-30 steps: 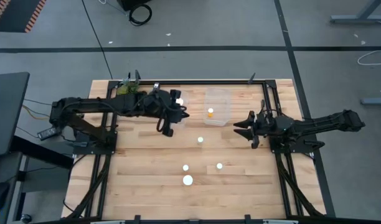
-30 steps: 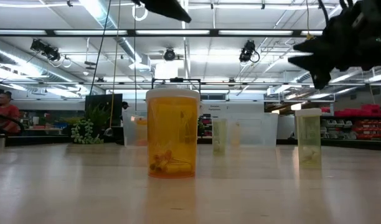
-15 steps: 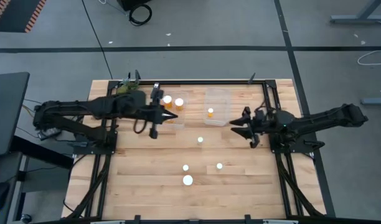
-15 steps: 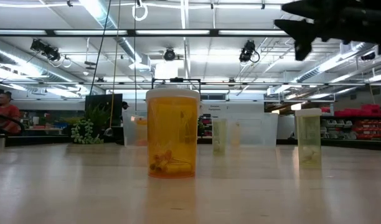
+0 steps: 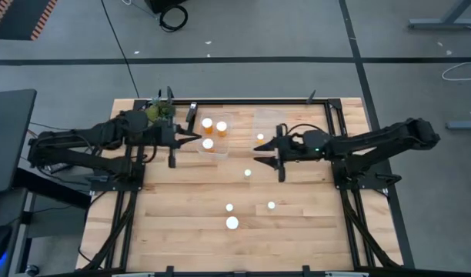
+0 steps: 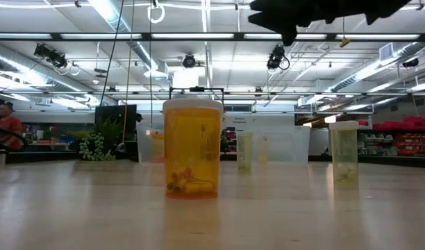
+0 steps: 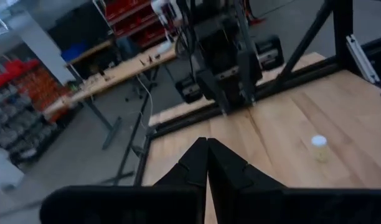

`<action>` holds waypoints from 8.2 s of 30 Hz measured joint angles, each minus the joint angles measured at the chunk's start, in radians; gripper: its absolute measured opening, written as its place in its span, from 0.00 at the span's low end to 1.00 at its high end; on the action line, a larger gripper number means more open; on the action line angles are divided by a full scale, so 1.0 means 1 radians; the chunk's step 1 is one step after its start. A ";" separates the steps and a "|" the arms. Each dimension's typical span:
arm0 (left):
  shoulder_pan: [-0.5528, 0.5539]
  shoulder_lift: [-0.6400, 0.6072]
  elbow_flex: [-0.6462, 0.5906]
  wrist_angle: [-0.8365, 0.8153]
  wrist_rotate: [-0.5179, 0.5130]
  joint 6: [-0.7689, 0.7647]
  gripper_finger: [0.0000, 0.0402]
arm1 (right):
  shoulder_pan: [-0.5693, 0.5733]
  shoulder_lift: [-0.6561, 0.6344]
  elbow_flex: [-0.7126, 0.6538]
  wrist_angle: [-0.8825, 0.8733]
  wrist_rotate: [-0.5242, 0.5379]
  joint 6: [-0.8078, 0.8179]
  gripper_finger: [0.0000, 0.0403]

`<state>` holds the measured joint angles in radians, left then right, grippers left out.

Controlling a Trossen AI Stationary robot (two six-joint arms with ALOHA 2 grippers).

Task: Pick and place medicine bottles into bin by pill shape (circle, oval)
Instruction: Put the small yellow pill bottle in the right transparent bin

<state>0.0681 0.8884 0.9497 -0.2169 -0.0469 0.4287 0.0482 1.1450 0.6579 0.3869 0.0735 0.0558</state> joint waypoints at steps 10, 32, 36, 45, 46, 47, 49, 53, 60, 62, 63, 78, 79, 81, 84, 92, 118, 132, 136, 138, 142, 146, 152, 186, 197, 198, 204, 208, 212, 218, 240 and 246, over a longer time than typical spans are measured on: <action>-0.011 -0.061 -0.056 0.034 0.006 -0.029 0.04 | 0.008 0.195 0.247 -0.367 0.006 0.053 0.40; -0.086 -0.126 -0.110 0.101 0.056 0.032 0.02 | -0.007 0.328 0.487 -0.509 0.023 0.061 0.40; -0.055 -0.163 -0.153 0.162 0.057 0.052 0.02 | -0.024 0.409 0.592 -0.629 0.052 0.039 0.40; -0.014 -0.323 -0.242 0.203 0.071 0.037 0.03 | -0.028 0.517 0.711 -0.760 0.053 0.028 0.40; -0.014 -0.346 -0.251 0.207 0.071 0.035 0.03 | -0.029 0.522 0.714 -0.763 0.053 0.028 0.40; -0.014 -0.365 -0.261 0.209 0.071 0.035 0.04 | -0.029 0.527 0.714 -0.777 0.053 0.027 0.40; -0.014 -0.407 -0.278 0.206 0.071 0.035 0.04 | -0.029 0.539 0.714 -0.788 0.043 0.023 0.40; -0.015 -0.480 -0.303 0.207 0.071 0.029 0.03 | -0.029 0.568 0.713 -0.819 0.038 0.015 0.40; -0.016 -0.554 -0.322 0.201 0.072 0.027 0.04 | -0.026 0.637 0.713 -0.868 0.049 0.015 0.43; -0.016 -0.556 -0.320 0.203 0.072 0.022 0.05 | -0.026 0.652 0.713 -0.894 0.060 0.015 0.45; -0.016 -0.555 -0.321 0.196 0.072 0.019 0.06 | -0.027 0.659 0.713 -0.902 0.063 0.015 0.46; -0.016 -0.546 -0.321 0.196 0.071 0.002 0.05 | -0.026 0.685 0.711 -0.959 0.043 0.004 0.58; -0.016 -0.546 -0.321 0.196 0.071 0.002 0.06 | -0.026 0.688 0.711 -0.963 0.042 0.004 0.57; -0.016 -0.546 -0.321 0.196 0.071 0.002 0.06 | -0.026 0.690 0.709 -0.979 0.040 0.008 0.56; -0.016 -0.546 -0.321 0.196 0.071 0.002 0.07 | -0.026 0.697 0.709 -0.981 0.038 0.012 0.55; -0.016 -0.540 -0.320 0.192 0.071 0.003 0.04 | -0.013 0.697 0.709 -0.989 0.022 0.023 0.55; -0.016 -0.535 -0.320 0.191 0.070 0.003 0.06 | 0.011 0.697 0.576 -0.894 0.049 0.044 0.54; -0.016 -0.535 -0.320 0.191 0.070 0.003 0.05 | 0.011 0.697 0.576 -0.902 0.049 0.045 0.35; -0.016 -0.535 -0.320 0.191 0.070 0.003 0.06 | 0.011 0.697 0.576 -0.902 0.049 0.045 0.33; -0.016 -0.535 -0.320 0.191 0.070 0.003 0.07 | 0.007 0.697 0.581 -0.908 0.049 0.045 0.33; -0.016 -0.535 -0.320 0.190 0.070 0.003 0.08 | 0.000 0.697 0.617 -0.941 0.049 0.045 0.35; -0.016 -0.535 -0.320 0.188 0.070 0.003 0.07 | -0.006 0.697 0.665 -1.008 0.049 0.041 0.35; -0.016 -0.535 -0.320 0.180 0.070 0.003 0.06 | -0.015 0.697 0.749 -1.101 0.054 0.019 0.34; -0.015 -0.535 -0.320 0.167 0.070 0.012 0.07 | -0.372 0.615 0.877 -1.233 0.048 -0.068 0.35; -0.015 -0.535 -0.320 0.169 0.070 0.012 0.08 | -0.467 0.578 0.874 -1.253 0.049 -0.061 0.35; -0.015 -0.535 -0.320 0.169 0.070 0.012 0.08 | -0.473 0.578 0.870 -1.246 0.049 -0.061 0.35; -0.015 -0.535 -0.320 0.168 0.070 0.012 0.07 | -0.517 0.578 0.842 -1.248 0.049 -0.057 0.35; -0.015 -0.535 -0.320 0.168 0.070 0.012 0.06 | -0.542 0.579 0.807 -1.238 0.049 -0.056 0.35; -0.015 -0.535 -0.320 0.168 0.070 0.011 0.08 | -0.562 0.579 0.765 -1.220 0.049 -0.056 0.35; -0.015 -0.535 -0.320 0.168 0.070 0.011 0.09 | -0.584 0.579 0.702 -1.194 0.049 -0.056 0.35; -0.015 -0.535 -0.320 0.169 0.070 0.011 0.08 | -0.662 0.578 0.497 -1.044 0.049 -0.031 0.35; -0.015 -0.535 -0.320 0.169 0.070 0.011 0.06 | -0.661 0.580 0.494 -1.034 0.049 -0.030 0.39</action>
<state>0.0532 0.3534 0.6296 -0.0483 0.0227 0.4400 -0.6125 1.7253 1.1518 -0.6474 0.1225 0.0261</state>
